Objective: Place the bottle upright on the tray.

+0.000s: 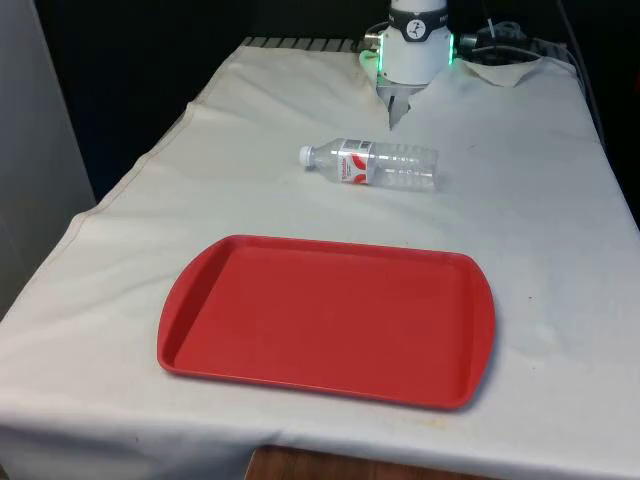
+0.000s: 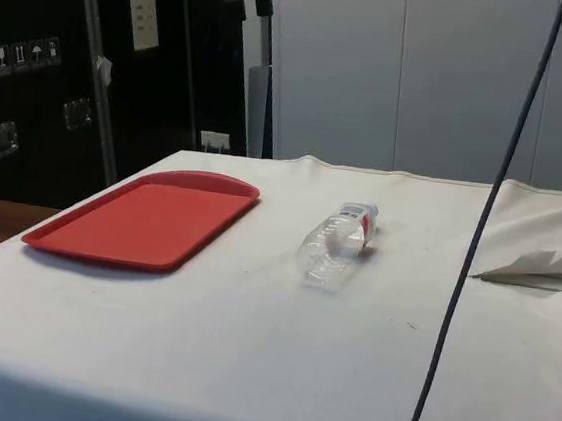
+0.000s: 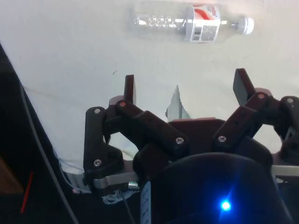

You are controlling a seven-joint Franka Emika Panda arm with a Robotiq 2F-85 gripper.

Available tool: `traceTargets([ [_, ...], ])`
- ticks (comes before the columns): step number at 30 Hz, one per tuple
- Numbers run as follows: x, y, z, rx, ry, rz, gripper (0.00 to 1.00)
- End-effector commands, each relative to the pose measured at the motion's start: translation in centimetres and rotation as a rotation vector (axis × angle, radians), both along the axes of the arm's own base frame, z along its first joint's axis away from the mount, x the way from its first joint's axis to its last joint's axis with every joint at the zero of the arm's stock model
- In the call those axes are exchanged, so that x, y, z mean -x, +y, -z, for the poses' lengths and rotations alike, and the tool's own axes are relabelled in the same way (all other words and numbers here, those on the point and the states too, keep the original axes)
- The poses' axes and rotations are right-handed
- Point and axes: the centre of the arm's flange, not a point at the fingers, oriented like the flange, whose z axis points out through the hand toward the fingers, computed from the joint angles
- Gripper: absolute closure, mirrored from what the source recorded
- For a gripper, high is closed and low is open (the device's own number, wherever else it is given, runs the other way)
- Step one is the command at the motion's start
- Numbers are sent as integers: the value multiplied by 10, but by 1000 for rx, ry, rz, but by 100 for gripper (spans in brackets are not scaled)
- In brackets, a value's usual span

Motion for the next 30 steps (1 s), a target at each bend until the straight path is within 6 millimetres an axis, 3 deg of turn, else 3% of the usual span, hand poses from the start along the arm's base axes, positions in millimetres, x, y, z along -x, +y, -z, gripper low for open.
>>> traceTargets([
  [1, 2, 0, 0, -1, 1, 0, 0],
  [30, 67, -8, -6, -4, -22, 6, 0],
])
